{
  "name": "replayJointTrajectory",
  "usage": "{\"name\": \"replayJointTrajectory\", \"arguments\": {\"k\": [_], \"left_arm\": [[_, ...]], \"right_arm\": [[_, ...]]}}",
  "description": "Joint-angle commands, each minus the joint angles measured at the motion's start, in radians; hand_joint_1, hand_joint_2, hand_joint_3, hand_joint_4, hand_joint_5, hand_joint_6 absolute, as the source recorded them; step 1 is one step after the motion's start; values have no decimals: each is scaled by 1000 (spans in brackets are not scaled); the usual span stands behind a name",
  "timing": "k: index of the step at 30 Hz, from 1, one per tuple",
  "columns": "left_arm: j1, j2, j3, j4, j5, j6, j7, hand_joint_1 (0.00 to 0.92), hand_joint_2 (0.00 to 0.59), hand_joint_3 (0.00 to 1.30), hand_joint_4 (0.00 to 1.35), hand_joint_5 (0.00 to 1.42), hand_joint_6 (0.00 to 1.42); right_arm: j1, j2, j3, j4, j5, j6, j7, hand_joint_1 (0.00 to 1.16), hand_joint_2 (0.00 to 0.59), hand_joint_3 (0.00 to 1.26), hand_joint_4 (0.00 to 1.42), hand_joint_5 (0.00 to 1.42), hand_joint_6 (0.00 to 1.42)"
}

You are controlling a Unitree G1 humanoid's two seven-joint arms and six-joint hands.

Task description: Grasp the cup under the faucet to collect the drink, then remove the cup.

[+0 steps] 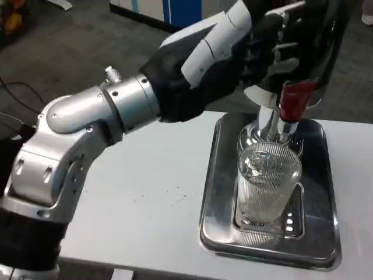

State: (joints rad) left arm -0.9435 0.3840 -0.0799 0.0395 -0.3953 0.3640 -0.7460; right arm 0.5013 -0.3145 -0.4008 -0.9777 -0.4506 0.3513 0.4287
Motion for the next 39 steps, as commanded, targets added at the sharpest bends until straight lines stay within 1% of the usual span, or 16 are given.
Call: {"name": "replayJointTrajectory", "arguments": {"k": [1, 9, 15, 22, 30, 39], "left_arm": [[-19, 10, -31, 41, 34, 16, -49, 0, 56, 73, 0, 81, 25], [-30, 15, -55, 89, 87, 2, -100, 0, 54, 85, 1, 88, 24], [-32, 19, -75, 107, 146, -39, -117, 0, 52, 100, 11, 100, 24], [-25, 33, -105, 107, 228, -111, -136, 0, 51, 115, 21, 107, 24], [-8, 60, -151, 88, 315, -196, -147, 0, 42, 117, 22, 103, 24], [-4, 76, -190, 98, 395, -282, -149, 0, 42, 112, 15, 101, 24]], "right_arm": [[9, 6, -14, -2, 18, -23, -19, 370, 447, 228, 72, 61, 0], [20, 9, -20, -2, 33, -33, -22, 362, 452, 228, 74, 61, 0], [31, 12, -27, -2, 43, -39, -26, 356, 454, 228, 74, 61, 0], [37, 9, -31, 3, 54, -43, -28, 352, 455, 228, 76, 61, 0], [28, -1, -38, 7, 64, -39, -22, 343, 445, 228, 78, 61, 0], [26, -5, -40, 6, 70, -35, -22, 337, 440, 228, 85, 70, 0]]}}
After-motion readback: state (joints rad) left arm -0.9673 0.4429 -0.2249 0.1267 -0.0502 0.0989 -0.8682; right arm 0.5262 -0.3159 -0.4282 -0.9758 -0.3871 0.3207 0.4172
